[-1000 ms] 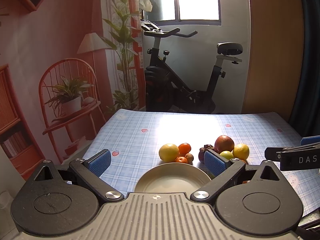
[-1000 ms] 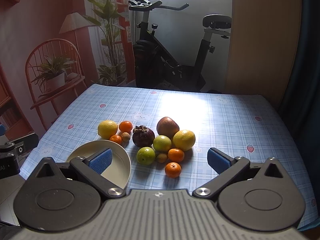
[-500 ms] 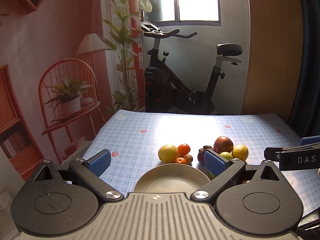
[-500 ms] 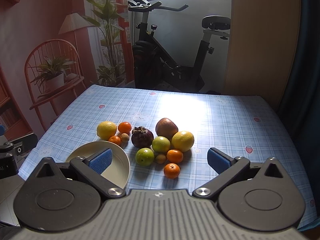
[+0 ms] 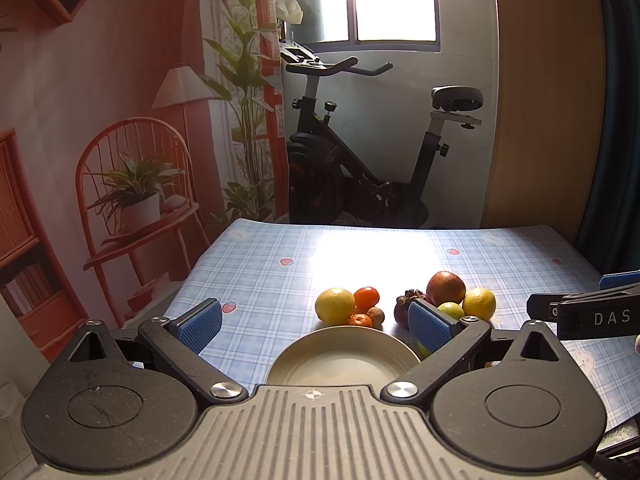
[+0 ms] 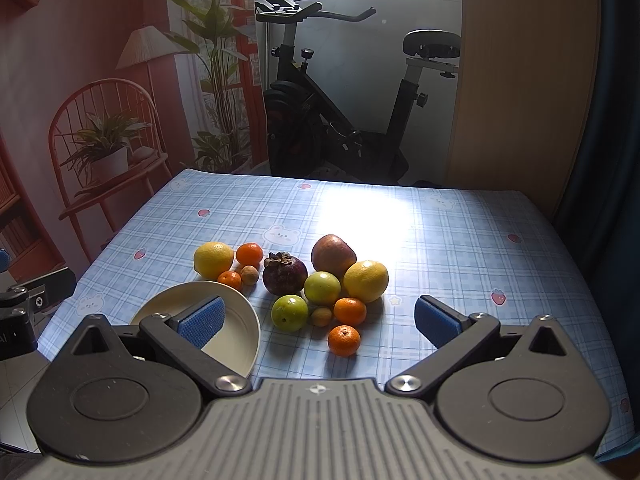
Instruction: Organize fruits
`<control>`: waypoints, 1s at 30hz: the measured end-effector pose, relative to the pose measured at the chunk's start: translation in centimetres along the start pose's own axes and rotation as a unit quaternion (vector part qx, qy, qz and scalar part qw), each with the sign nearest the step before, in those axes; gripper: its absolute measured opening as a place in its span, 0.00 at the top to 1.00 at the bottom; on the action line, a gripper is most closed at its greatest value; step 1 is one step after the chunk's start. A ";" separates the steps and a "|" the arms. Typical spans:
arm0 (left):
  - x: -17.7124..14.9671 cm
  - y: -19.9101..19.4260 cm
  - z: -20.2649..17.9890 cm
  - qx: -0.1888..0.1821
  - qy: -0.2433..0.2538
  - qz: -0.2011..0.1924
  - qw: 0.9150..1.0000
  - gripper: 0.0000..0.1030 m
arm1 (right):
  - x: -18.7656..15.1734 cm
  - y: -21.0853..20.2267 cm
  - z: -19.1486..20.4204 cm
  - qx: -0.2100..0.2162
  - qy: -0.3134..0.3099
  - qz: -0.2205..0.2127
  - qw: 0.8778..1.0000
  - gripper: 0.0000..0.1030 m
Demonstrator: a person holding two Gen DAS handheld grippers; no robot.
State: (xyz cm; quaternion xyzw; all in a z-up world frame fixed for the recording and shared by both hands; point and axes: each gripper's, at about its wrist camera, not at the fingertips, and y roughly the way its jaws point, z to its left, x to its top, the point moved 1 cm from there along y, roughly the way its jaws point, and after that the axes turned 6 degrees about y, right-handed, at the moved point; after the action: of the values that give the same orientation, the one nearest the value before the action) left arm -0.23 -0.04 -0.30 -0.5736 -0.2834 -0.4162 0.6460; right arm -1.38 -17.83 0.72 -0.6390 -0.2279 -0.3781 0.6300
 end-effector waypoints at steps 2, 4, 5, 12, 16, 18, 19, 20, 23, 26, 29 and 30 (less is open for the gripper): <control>0.0 0.0 0.0 0.000 0.000 0.000 1.000 0.02 | 0.0 0.0 0.0 0.000 -0.001 0.000 1.000 0.00; 0.0 -0.1 0.0 -0.001 0.001 -0.001 1.000 0.02 | 0.0 0.0 0.0 0.000 -0.001 0.000 1.000 0.00; 0.0 -0.1 0.0 -0.001 0.002 -0.001 1.000 0.02 | 0.0 0.0 0.0 0.000 0.000 0.000 1.000 0.00; 0.0 -0.1 0.0 -0.001 0.002 -0.001 1.000 0.02 | 0.0 0.0 0.0 0.001 -0.001 0.000 1.000 0.00; 0.0 -0.1 0.0 -0.001 0.001 -0.001 1.000 0.02 | 0.0 0.0 0.0 0.000 0.000 0.000 1.000 0.00; 0.0 -0.1 0.0 -0.001 0.001 -0.001 1.000 0.02 | 0.0 0.0 -0.1 0.000 0.000 0.000 1.000 0.00; 0.0 -0.1 0.0 -0.001 0.001 0.000 1.000 0.02 | 0.0 0.0 -0.1 0.000 0.000 0.000 1.000 0.00; 0.0 -0.1 0.0 -0.002 0.002 0.000 1.000 0.02 | 0.0 0.0 -0.1 0.001 0.000 0.000 1.000 0.00; -0.1 0.0 -0.2 -0.005 0.002 0.002 1.000 0.02 | 0.0 0.0 -0.1 0.001 0.000 0.001 1.000 0.00; -0.1 0.3 -0.1 -0.006 0.003 0.006 1.000 0.02 | 0.0 0.1 -0.2 0.001 0.003 0.003 1.000 0.00; 0.1 0.7 0.1 -0.011 0.004 0.012 1.000 0.02 | 0.0 0.2 -0.3 0.000 0.008 0.005 1.000 0.00; 0.1 0.8 0.1 -0.012 0.004 0.014 1.000 0.02 | 0.0 0.2 -0.4 0.001 0.009 0.004 1.000 0.00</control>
State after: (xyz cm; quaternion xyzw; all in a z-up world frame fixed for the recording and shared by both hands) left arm 0.55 0.08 -0.61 -0.5832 -0.2678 -0.4130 0.6462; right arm -1.32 -18.23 0.61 -0.6358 -0.2200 -0.3816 0.6338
